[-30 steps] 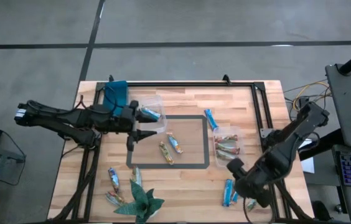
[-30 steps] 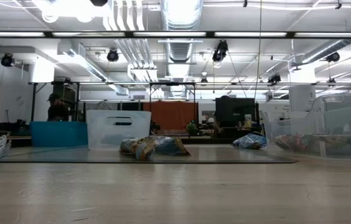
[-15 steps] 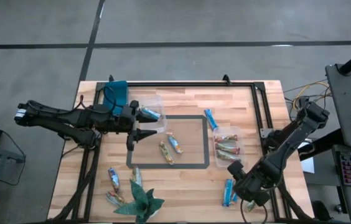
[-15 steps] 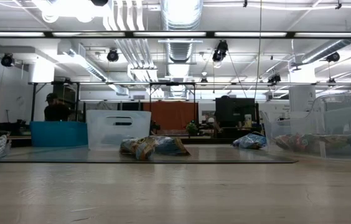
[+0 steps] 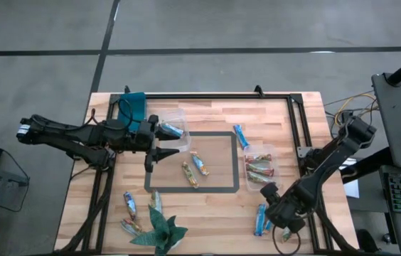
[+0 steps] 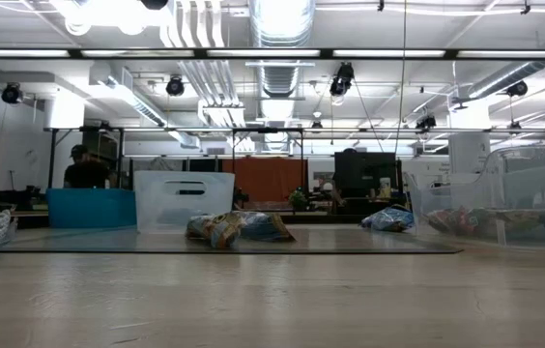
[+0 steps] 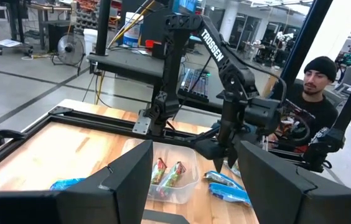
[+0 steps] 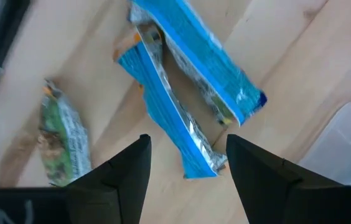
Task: Pick and place Granola Bars by type
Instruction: Put the yellow granola bar into the left transparent bin
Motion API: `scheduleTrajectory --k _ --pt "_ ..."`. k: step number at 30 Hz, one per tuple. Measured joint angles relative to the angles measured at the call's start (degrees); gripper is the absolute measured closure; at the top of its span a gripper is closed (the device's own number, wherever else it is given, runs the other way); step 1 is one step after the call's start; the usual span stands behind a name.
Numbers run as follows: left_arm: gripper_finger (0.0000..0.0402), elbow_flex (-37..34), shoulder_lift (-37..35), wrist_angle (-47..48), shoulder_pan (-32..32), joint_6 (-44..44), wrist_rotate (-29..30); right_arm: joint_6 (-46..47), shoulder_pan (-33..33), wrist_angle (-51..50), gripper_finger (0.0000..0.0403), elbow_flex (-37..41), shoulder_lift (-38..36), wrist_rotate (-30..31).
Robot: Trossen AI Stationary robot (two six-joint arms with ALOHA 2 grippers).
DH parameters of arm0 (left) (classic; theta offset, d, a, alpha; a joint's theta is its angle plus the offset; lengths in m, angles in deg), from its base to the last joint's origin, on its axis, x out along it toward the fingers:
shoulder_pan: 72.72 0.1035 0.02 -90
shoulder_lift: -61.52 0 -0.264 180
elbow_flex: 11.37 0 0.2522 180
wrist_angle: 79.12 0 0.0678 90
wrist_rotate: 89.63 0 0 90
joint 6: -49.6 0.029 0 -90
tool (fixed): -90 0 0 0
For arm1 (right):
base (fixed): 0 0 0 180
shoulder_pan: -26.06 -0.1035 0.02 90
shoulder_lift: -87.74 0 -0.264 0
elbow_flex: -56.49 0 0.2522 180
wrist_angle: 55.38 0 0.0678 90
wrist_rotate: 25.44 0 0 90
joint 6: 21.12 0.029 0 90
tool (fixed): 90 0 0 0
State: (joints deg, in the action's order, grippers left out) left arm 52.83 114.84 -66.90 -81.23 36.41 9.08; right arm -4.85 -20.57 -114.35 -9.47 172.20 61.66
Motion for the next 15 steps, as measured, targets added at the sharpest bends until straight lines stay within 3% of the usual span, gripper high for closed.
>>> scheduleTrajectory --k 15 --pt "0.0184 0.0 0.0 0.0 0.0 0.0 0.0 0.3 -0.3 6.7 0.0222 2.7 6.6 -0.6"
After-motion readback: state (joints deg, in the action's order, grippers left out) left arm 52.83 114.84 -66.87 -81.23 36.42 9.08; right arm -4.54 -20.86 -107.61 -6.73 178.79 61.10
